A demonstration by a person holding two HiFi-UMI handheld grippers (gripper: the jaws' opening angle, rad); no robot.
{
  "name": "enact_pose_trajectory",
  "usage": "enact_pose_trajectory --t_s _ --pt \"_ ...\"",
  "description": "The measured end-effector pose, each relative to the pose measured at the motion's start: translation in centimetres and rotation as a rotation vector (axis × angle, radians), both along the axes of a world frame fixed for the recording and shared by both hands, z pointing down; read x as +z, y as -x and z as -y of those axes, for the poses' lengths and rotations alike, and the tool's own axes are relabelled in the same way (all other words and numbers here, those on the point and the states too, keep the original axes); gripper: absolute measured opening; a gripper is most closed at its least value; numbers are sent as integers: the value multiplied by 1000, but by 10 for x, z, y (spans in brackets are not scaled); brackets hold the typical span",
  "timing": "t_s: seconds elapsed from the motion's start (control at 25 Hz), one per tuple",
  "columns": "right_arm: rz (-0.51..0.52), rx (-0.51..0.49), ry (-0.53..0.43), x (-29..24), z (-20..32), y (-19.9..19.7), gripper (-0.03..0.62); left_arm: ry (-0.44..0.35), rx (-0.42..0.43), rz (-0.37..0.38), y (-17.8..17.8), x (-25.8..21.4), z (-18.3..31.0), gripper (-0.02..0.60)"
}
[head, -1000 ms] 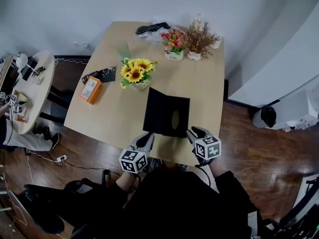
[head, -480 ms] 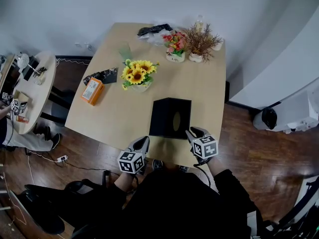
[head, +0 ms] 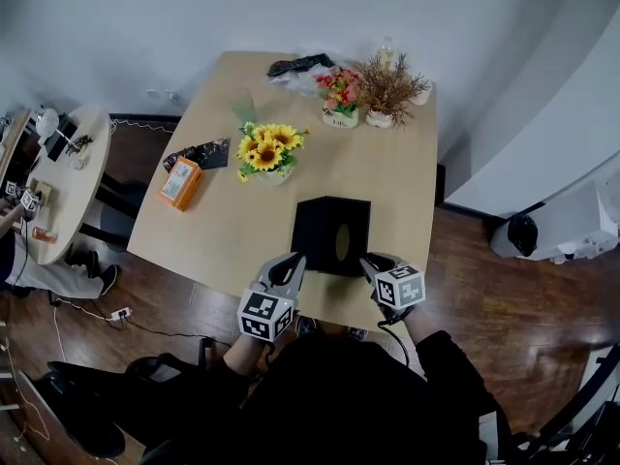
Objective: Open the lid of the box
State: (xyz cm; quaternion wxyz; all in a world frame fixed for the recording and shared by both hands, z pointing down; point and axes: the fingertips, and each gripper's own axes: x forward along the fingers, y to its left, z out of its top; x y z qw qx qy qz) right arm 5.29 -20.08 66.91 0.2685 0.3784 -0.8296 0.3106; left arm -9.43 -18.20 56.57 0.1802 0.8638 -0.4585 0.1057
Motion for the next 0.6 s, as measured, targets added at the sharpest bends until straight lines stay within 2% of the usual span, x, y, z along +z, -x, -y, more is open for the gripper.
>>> enact_pose_trajectory --t_s 0.08,0.16,0.2,0.48,0.6 --pt "-62 -21 -54 -6 1 -1 80 -56 14 10 -10 -23 6 0" --pt "-115 -17 -158 -25 6 -3 2 -106 27 14 -19 -45 10 0" --pt "-118 -9 -210 -40 10 -4 2 -126 34 12 -23 -54 11 0" --pt "34 73 -519 -177 19 -6 2 -239 69 -25 -46 -115 3 0" --pt "96 107 -662 -235 14 -10 2 -340 90 -17 -54 -150 -3 0"
